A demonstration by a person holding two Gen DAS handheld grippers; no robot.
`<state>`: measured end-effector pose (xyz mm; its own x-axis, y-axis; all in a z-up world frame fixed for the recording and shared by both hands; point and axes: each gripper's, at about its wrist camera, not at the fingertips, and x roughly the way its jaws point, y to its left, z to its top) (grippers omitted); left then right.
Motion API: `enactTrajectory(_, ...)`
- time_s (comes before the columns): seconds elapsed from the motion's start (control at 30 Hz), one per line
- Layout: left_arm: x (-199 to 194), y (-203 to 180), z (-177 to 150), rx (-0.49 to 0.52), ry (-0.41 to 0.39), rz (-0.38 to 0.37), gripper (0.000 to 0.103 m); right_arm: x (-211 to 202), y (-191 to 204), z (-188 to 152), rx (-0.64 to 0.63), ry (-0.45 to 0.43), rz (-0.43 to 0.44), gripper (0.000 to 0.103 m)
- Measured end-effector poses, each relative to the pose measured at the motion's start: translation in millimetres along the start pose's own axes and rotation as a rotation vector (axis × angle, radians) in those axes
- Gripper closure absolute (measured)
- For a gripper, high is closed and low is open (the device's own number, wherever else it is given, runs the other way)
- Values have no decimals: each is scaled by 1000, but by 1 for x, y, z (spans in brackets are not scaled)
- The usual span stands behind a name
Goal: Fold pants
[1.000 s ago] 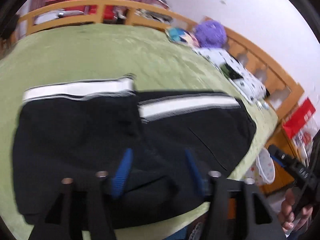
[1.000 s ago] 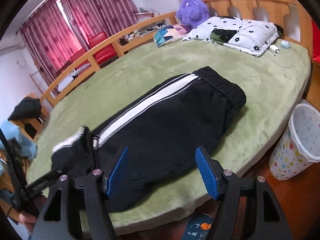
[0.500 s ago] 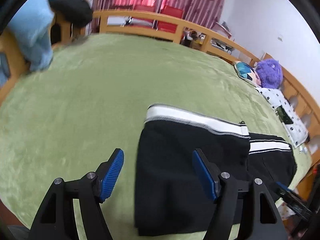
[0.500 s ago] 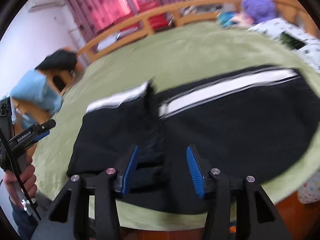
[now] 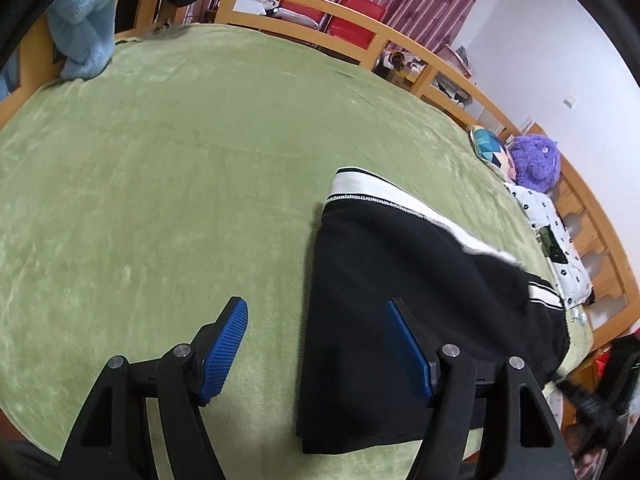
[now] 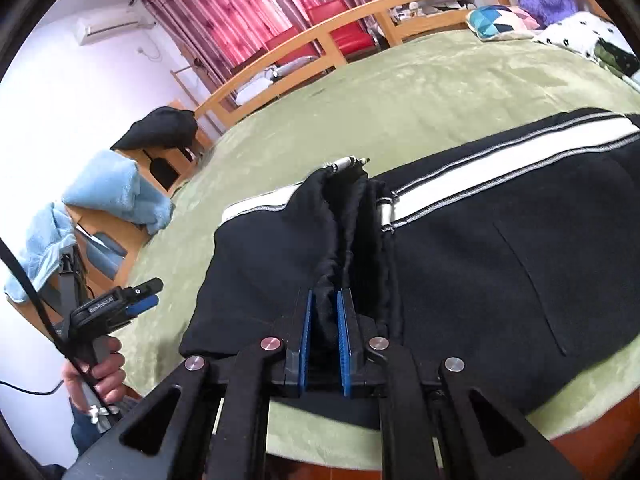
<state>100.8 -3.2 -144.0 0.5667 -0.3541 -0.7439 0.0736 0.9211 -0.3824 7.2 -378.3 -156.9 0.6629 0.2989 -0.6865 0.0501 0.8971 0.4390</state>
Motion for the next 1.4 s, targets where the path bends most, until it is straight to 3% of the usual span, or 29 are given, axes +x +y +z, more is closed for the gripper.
enactTrajectory(0.1,7,-1,0,2,24,0,34,42,1,-17,-33,146,-119,90)
enactTrajectory(0.17,11,-2,-1,4,36,9,34,45,7,-20,-75,135,-142,85)
enactTrajectory(0.23,13,-3,0,4,38,12,34,36,13,-16,-99,121,-112,71)
enactTrajectory(0.3,16,-1,1,1,47,13,34,22,11,-9,-55,47,-101,48)
enactTrajectory(0.37,19,2,2,-8,54,15,34,17,9,3,-28,5,-95,46)
enactTrajectory(0.5,29,12,4,-36,80,8,34,33,12,33,-30,14,-119,46)
enactTrajectory(0.6,32,14,6,-38,85,9,34,67,11,50,-69,83,-134,46)
enactTrajectory(0.73,34,17,9,-39,76,13,34,110,3,45,-73,162,-190,46)
enactTrajectory(0.8,37,20,10,-52,81,12,34,117,1,40,-54,121,-206,45)
enactTrajectory(0.83,40,21,10,-56,85,10,34,117,4,40,-41,103,-213,48)
enactTrajectory(0.87,42,22,10,-58,90,8,34,115,6,41,-48,103,-197,68)
enactTrajectory(0.9,44,23,10,-59,97,9,34,114,12,42,-79,97,-209,77)
enactTrajectory(1.0,46,19,7,-50,104,4,34,86,10,46,-68,45,-145,89)
enactTrajectory(1.03,45,17,7,-44,101,-5,34,70,3,50,-14,12,-73,89)
enactTrajectory(1.1,42,10,6,-29,93,-36,34,46,-5,53,20,-36,-10,89)
enactTrajectory(1.2,40,-2,1,-13,96,-92,34,33,-11,57,15,-71,-108,89)
enactTrajectory(1.27,41,-13,-3,3,107,-124,34,43,-21,52,43,-34,-163,87)
enactTrajectory(1.33,44,-26,-8,34,123,-126,34,67,-31,45,91,65,-198,76)
enactTrajectory(1.4,44,-38,-12,63,129,-109,34,71,-28,43,48,89,-233,75)
